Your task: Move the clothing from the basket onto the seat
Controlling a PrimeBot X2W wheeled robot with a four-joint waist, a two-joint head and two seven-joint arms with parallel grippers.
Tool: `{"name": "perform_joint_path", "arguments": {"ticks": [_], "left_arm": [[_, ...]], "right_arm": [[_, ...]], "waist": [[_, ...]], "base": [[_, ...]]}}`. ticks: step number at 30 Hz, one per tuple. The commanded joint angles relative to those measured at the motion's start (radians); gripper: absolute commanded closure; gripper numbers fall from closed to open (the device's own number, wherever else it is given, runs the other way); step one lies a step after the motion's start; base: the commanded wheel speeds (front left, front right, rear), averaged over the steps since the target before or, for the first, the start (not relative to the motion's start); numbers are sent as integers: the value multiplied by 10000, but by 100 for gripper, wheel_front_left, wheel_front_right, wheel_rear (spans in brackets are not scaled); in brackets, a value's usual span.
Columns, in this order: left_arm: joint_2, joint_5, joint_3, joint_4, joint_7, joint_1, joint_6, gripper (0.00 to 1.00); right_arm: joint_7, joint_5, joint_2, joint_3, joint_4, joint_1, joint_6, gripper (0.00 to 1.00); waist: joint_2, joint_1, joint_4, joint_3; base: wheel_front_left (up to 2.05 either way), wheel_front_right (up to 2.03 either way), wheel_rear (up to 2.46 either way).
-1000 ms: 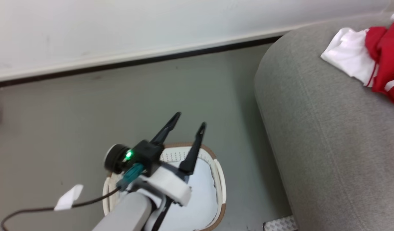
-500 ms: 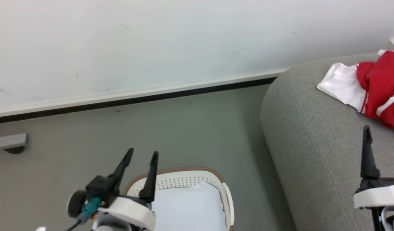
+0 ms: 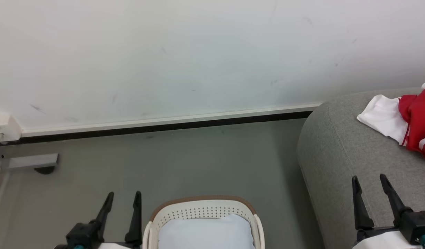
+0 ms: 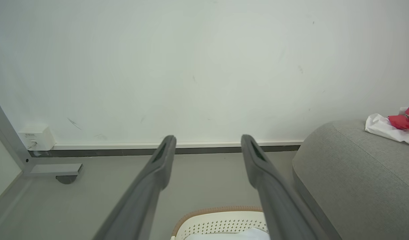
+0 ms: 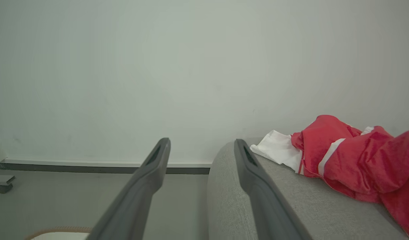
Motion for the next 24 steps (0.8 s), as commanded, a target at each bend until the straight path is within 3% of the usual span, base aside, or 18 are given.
{"name": "perform_joint_path", "arguments": {"ticks": [1, 16, 17, 24], "left_arm": [[-139, 257, 239, 29, -6, 230, -134, 0], [-777, 1001, 1286, 253, -7, 523, -891, 0], [-809, 968, 1286, 243, 1, 471, -909, 100], [-946, 538, 1309, 709, 154, 569, -980, 100]], "right_arm": [[9, 79, 12, 57, 141, 161, -23, 0], [9, 596, 28, 678, 812, 140, -23, 0], [2, 549, 40, 680, 816, 126, 0, 100], [158, 992, 92, 622, 1216, 347, 1, 100]], "waist": [[0, 2, 46, -108], [0, 2, -43, -308], [0, 2, -43, -310], [0, 2, -26, -312]], "base": [[0, 0, 0], [0, 0, 0], [0, 0, 0], [0, 0, 0]]}}
